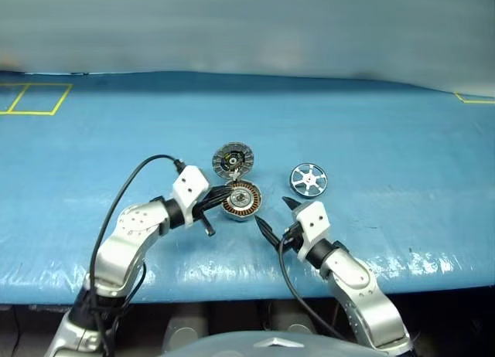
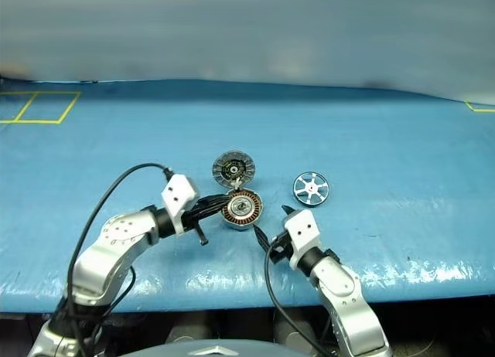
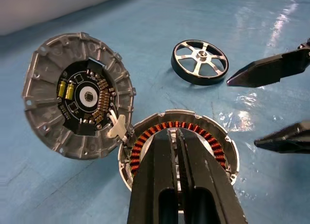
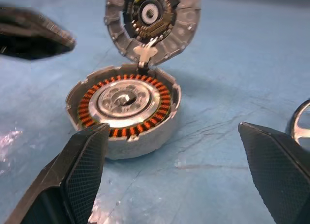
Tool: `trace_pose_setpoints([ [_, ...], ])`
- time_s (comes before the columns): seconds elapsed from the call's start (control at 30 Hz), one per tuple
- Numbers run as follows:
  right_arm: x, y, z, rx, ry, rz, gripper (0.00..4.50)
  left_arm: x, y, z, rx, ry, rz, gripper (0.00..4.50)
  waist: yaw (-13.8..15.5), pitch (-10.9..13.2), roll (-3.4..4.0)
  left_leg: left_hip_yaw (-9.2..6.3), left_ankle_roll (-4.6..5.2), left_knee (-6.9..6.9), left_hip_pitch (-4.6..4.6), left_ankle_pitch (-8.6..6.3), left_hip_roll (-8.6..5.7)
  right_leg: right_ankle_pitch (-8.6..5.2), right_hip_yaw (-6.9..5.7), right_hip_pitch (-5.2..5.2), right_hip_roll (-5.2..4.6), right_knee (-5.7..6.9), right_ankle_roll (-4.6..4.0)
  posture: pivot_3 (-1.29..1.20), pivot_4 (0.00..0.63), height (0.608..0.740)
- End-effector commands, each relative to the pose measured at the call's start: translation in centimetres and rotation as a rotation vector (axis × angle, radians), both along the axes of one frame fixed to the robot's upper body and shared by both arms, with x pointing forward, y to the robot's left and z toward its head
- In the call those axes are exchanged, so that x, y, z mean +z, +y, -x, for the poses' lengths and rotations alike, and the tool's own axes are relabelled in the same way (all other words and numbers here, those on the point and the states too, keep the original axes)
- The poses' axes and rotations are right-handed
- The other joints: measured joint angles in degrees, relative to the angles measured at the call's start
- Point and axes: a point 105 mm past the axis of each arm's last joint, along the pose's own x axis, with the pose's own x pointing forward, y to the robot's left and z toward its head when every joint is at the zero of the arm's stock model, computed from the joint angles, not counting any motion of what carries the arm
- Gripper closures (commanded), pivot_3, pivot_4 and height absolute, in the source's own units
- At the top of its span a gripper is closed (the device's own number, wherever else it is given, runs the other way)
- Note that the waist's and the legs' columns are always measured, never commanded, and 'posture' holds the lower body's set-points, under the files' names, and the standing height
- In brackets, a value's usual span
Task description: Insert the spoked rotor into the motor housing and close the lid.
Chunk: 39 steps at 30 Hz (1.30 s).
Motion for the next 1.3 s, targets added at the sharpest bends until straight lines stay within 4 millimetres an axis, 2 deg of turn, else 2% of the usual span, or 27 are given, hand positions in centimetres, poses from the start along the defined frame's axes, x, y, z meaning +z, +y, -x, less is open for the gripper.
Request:
trace_pose_setpoints([
  [0.03, 2.2, 0.5, -1.1, 0.005, 0.010, 0.020, 0.00, 0.8, 0.4, 1.1, 0.017, -0.100, 0.003, 4.43, 0.1, 0.0, 0.02, -0.01, -0.01, 0.00, 0.00, 0.01, 0.00, 0.00, -0.01, 0.00, 0.00, 0.00, 0.00, 0.00, 0.150, 0.740],
  [0.1, 3.2, 1.4, -1.5, 0.039, 0.013, 0.046, 0.41, 0.2, 0.5, 1.9, 0.039, -0.089, 0.046, 4.50, 0.3, 0.0, 0.03, -0.01, -0.01, 0.01, 0.01, 0.01, 0.00, -0.01, -0.01, 0.01, -0.02, 0.00, -0.01, 0.00, 0.150, 0.740],
  [0.23, 4.7, 3.6, -1.6, 0.127, 0.018, 0.088, 1.63, -0.6, 0.7, 2.8, 0.110, -0.085, 0.121, 4.50, 0.6, 0.0, 0.03, -0.01, 0.01, -0.01, -0.05, 0.00, -0.09, -0.01, -0.02, -0.02, -0.11, -0.02, -0.02, 0.00, 0.150, 0.740],
  [0.37, 5.2, 5.5, -1.7, 0.178, 0.034, 0.138, 2.94, -1.2, 1.0, 3.1, 0.177, -0.104, 0.155, 4.50, 0.4, 0.0, 0.04, 0.00, 0.02, -0.04, -0.08, -0.01, -0.10, -0.01, -0.03, -0.07, -0.10, -0.04, -0.03, 0.00, 0.150, 0.740],
  [0.53, 5.1, 7.9, -1.4, 0.252, 0.082, 0.194, 4.48, -2.2, 0.7, 3.8, 0.157, -0.089, 0.150, 4.50, 0.2, 0.0, 0.04, -0.01, 0.02, -0.05, -0.16, -0.01, -0.09, -0.01, -0.04, -0.18, -0.07, -0.02, -0.03, 0.00, 0.150, 0.740],
  [0.67, 4.5, 9.0, -1.4, 0.288, 0.116, 0.238, 4.48, -2.6, 0.9, 3.8, 0.163, -0.115, 0.121, 4.50, -0.1, 0.0, 0.04, -0.01, 0.03, 0.00, -0.53, 0.00, -0.11, 0.14, -0.05, -0.55, -0.06, -0.01, -0.15, 0.00, 0.150, 0.740],
  [0.77, 4.0, 9.2, -1.9, 0.280, 0.137, 0.261, 4.48, -2.8, 1.3, 3.5, 0.194, -0.138, 0.127, 4.50, -0.1, 0.0, 0.05, -0.01, 0.03, 0.02, -0.65, 0.00, -0.13, 0.33, -0.07, -0.66, -0.06, -0.02, 0.08, 0.00, 0.150, 0.740],
  [0.9, 3.2, 8.9, -2.7, 0.252, 0.161, 0.290, 4.48, -3.0, 1.8, 3.1, 0.250, -0.173, 0.168, 4.50, -0.1, 0.0, 0.05, -0.03, 0.03, 0.02, -0.67, 0.00, -0.13, 0.34, -0.10, -0.68, -0.06, -0.02, 0.08, 0.00, 0.150, 0.740],
  [1.3, 2.2, 7.4, -3.7, 0.203, 0.193, 0.345, 4.48, -3.8, 1.4, 3.1, 0.247, -0.163, 0.204, 4.50, -0.2, 0.0, 0.05, -0.03, 0.03, 0.02, -0.68, 0.00, -0.13, 0.35, -0.12, -0.69, -0.05, -0.02, 0.13, 0.00, 0.150, 0.740],
])
